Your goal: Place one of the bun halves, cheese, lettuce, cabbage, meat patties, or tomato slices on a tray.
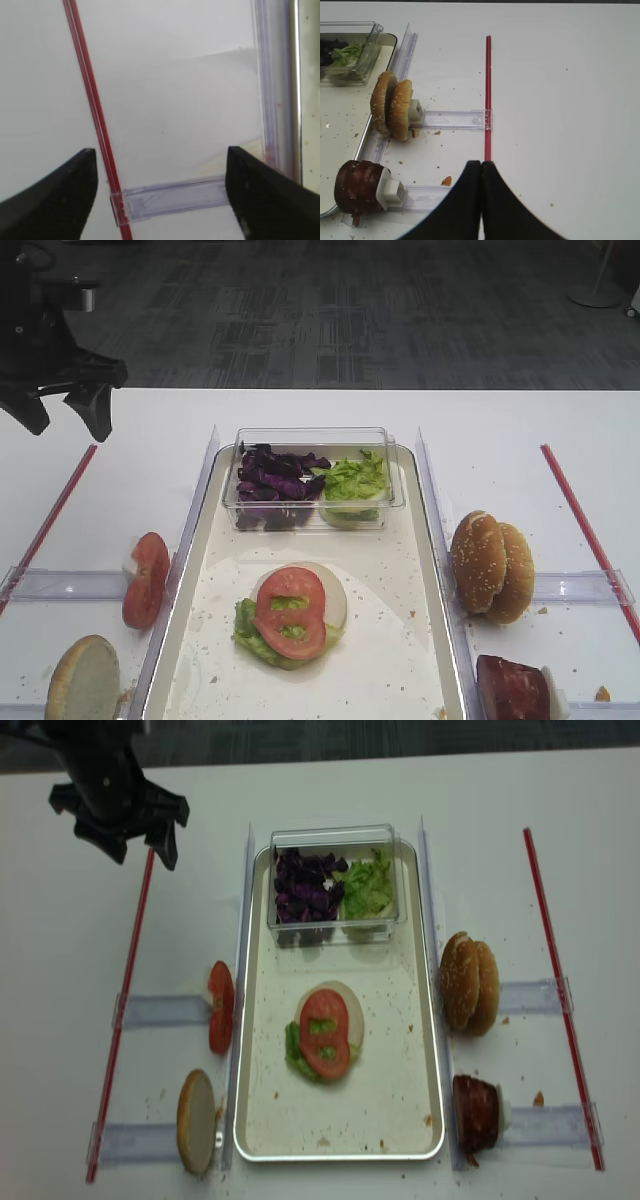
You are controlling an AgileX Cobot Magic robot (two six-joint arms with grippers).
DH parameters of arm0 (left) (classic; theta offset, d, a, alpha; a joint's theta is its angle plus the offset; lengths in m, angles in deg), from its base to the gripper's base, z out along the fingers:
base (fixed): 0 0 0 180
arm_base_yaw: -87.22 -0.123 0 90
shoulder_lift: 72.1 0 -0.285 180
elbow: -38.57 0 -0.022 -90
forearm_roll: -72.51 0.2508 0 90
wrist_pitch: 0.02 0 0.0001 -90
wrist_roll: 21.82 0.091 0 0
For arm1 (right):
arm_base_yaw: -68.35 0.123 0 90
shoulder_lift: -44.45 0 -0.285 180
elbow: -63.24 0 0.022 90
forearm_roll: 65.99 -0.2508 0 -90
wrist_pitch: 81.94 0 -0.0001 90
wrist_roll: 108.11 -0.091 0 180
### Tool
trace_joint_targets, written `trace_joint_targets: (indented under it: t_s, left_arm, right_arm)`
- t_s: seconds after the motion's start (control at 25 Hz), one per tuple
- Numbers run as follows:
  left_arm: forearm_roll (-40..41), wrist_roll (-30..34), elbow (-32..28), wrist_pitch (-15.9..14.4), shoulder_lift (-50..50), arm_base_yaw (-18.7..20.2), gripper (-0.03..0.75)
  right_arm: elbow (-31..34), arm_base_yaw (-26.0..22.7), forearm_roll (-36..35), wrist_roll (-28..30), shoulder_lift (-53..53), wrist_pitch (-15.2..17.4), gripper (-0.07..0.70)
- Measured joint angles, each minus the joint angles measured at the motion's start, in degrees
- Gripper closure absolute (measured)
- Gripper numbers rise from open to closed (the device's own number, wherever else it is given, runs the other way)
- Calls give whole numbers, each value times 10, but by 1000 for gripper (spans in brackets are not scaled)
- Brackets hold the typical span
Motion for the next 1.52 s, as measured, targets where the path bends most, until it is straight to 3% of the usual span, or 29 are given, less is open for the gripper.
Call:
trace_joint_targets:
  t_s: [0.28,0.6,1.2,1.52]
  left_arm:
    - [0,-12,-48,-1,-89,0,223]
    - [9,-31,-119,-5,-261,0,223]
    - [9,-31,-384,-13,-578,0,224]
    - [-17,-31,-485,-18,-764,0,224]
  right_arm:
    - [0,0,0,0,0,0,595]
    - [0,0,0,1,0,0,595]
    - [0,0,0,1,0,0,595]
    - [0,0,0,1,0,0,595]
